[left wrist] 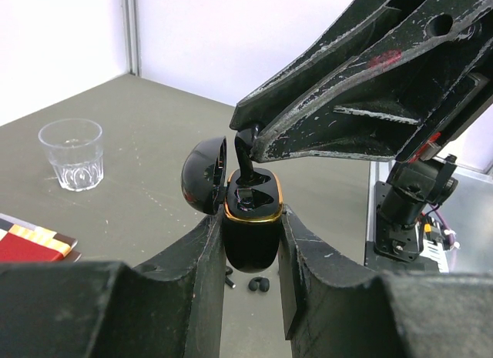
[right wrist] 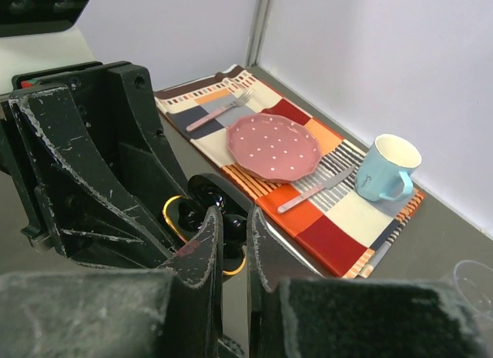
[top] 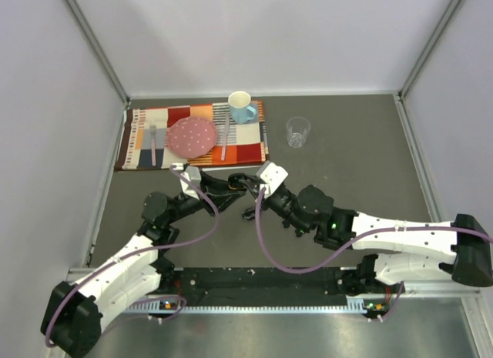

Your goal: Insert the wireless bluetooth earbuds into the charging case

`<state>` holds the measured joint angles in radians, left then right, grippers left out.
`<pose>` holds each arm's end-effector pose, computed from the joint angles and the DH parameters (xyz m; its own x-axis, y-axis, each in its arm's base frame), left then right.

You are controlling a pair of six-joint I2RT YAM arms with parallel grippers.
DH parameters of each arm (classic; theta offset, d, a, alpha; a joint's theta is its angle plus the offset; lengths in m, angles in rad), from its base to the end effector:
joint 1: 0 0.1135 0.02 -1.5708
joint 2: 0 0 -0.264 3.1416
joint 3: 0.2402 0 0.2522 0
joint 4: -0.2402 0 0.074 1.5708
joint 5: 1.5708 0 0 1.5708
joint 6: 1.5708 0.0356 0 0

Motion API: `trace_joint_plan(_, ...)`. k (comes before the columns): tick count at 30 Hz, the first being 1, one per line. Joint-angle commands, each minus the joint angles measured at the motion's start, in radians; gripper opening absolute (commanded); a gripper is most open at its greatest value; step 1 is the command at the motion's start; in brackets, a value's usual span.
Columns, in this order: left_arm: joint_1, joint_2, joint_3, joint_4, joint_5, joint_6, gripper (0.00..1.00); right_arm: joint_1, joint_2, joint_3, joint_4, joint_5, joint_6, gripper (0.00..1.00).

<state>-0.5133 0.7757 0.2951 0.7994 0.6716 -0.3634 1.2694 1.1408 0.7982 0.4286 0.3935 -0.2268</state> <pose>0.1400 -0.1044 0.2702 -0.0644 -0.2831 -0.9569 0.9375 0.3115 -0.1552 0.0924 0.2512 0.3369 0.1977 -0.0637 -0.9782 -0.7431 0.6410 -0.1919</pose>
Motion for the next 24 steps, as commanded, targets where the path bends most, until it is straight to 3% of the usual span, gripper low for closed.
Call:
trace_joint_plan(1,-0.005,-0.019,0.006,0.104,-0.03,0.015,0.0,0.01,-0.012,-0.01,-0.019,-0.018,0.009,0.0)
trace_joint_plan(24,-0.005,-0.044,-0.031,0.146,-0.125,0.035,0.0,0.01,-0.01,0.039,-0.1,-0.016,0.112,0.0)
